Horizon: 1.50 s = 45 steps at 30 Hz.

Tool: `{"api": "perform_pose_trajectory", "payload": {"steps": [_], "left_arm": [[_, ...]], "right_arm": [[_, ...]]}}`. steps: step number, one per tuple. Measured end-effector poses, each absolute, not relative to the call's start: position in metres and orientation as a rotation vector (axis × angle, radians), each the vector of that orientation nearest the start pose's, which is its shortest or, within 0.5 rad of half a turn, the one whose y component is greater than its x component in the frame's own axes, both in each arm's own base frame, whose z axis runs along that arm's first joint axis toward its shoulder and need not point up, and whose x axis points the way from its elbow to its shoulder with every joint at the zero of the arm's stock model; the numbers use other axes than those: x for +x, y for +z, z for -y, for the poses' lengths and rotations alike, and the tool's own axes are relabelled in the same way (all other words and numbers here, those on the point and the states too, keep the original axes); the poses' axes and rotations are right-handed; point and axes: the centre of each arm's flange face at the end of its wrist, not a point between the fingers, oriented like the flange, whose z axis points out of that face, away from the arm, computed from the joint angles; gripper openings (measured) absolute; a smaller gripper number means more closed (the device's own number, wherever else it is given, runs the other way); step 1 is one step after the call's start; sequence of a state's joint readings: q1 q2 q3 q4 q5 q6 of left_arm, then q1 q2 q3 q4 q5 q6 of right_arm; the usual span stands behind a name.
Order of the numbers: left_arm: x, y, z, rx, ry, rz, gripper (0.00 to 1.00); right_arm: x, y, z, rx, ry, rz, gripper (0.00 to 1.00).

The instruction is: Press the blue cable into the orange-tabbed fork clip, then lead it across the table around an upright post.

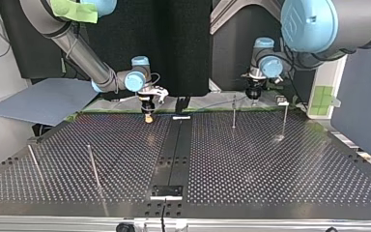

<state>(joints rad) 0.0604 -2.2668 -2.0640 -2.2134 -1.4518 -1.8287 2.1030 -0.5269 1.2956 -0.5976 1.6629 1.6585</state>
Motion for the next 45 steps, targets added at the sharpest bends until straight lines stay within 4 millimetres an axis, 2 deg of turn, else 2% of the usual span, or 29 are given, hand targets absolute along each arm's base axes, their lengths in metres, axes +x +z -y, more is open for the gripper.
{"api": "perform_pose_trajectory", "payload": {"steps": [14, 19, 24, 33, 45], "left_arm": [[0.451, 0.043, 0.142, -0.181, -0.473, -1.776, 1.00], [0.432, 0.053, 0.149, -0.155, -0.476, -1.777, 1.00], [0.423, 0.059, 0.152, -0.144, -0.446, -1.775, 1.00], [0.420, 0.056, 0.154, -0.149, -0.406, -1.774, 1.00], [0.421, 0.023, 0.155, -0.127, -0.287, -1.814, 1.00]], "right_arm": [[0.477, -0.013, 0.564, 1.670, 1.441, 1.145, 0.00], [0.477, -0.013, 0.563, 1.671, 1.440, 1.146, 0.00], [0.478, -0.013, 0.563, 1.672, 1.440, 1.145, 0.00], [0.480, -0.013, 0.560, 1.675, 1.442, 1.145, 0.00], [0.478, -0.013, 0.562, 1.668, 1.443, 1.154, 0.00]]}}
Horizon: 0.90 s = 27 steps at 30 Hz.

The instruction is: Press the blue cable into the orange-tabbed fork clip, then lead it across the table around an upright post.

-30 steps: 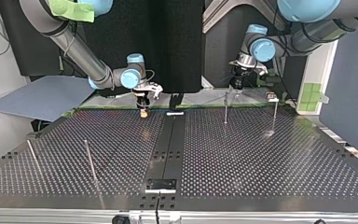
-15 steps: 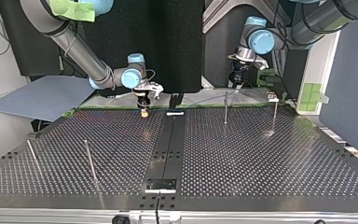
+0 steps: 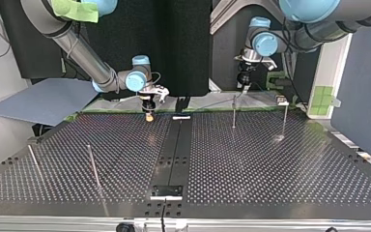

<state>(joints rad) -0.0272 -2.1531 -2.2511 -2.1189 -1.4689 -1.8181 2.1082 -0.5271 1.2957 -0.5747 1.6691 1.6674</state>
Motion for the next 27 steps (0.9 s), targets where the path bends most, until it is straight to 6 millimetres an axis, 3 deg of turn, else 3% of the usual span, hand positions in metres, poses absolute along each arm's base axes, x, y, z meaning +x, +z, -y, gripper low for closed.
{"api": "perform_pose_trajectory", "payload": {"steps": [27], "left_arm": [[0.415, 0.023, 0.177, -0.041, -0.175, -1.775, 1.00]], "right_arm": [[0.478, -0.013, 0.563, 1.661, 1.458, 1.164, 0.00]]}}
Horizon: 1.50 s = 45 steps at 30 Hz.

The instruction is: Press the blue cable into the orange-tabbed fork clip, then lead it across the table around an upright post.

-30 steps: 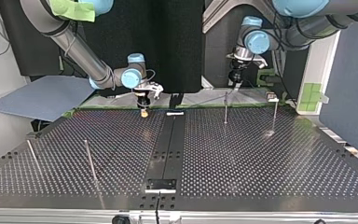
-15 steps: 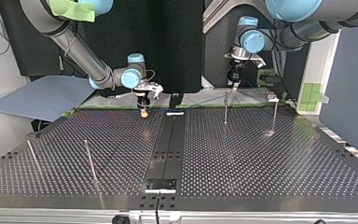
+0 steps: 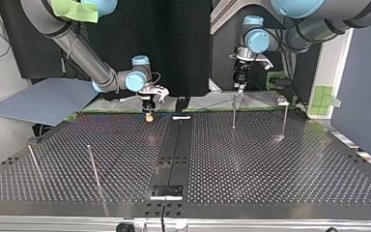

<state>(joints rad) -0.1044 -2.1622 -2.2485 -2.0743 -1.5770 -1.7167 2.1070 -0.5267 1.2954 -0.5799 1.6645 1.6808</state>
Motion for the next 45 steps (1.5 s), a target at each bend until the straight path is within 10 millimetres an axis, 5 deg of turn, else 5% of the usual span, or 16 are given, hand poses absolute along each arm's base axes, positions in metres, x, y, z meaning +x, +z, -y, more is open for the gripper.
{"api": "perform_pose_trajectory", "payload": {"steps": [26, 45], "left_arm": [[0.408, 0.023, 0.195, 0.070, -0.128, -1.806, 1.00], [0.441, 0.044, 0.232, 0.003, -0.161, -1.760, 1.00]], "right_arm": [[0.478, -0.014, 0.563, 1.666, 1.454, 1.166, 0.00], [0.481, -0.015, 0.559, 1.673, 1.456, 1.162, 0.00]]}}
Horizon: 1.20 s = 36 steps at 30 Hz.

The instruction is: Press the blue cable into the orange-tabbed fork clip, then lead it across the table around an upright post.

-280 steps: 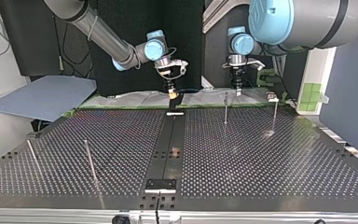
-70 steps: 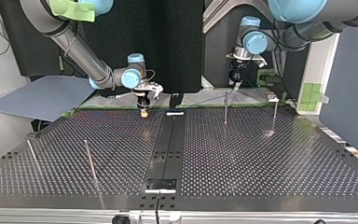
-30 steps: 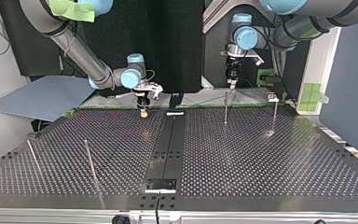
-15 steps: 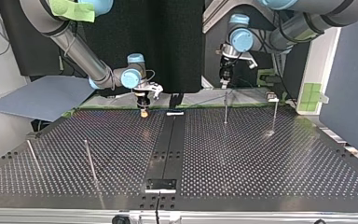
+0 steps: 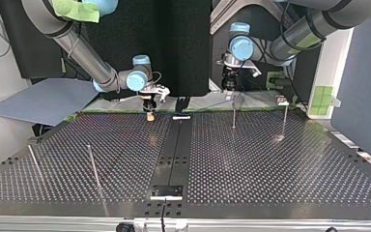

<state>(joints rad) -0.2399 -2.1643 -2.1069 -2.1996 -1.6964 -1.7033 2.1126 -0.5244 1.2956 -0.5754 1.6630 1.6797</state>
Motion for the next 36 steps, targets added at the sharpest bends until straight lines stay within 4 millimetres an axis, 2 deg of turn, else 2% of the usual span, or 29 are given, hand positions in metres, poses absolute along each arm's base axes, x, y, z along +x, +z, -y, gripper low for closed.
{"api": "perform_pose_trajectory", "payload": {"steps": [8, 11, 22, 27, 36], "left_arm": [[0.453, 0.046, 0.240, -0.029, -0.173, -1.750, 1.00], [0.456, 0.039, 0.247, -0.022, -0.156, -1.764, 1.00], [0.486, 0.009, 0.260, -0.055, -0.104, -1.780, 1.00], [0.501, 0.013, 0.262, -0.077, -0.081, -1.761, 1.00], [0.512, 0.020, 0.263, -0.090, -0.063, -1.737, 1.00]], "right_arm": [[0.481, -0.016, 0.558, 1.675, 1.455, 1.161, 0.00], [0.481, -0.017, 0.558, 1.676, 1.454, 1.161, 0.00], [0.481, -0.018, 0.558, 1.678, 1.451, 1.159, 0.00], [0.481, -0.018, 0.558, 1.679, 1.450, 1.158, 0.00], [0.481, -0.018, 0.558, 1.679, 1.450, 1.159, 0.00]]}}
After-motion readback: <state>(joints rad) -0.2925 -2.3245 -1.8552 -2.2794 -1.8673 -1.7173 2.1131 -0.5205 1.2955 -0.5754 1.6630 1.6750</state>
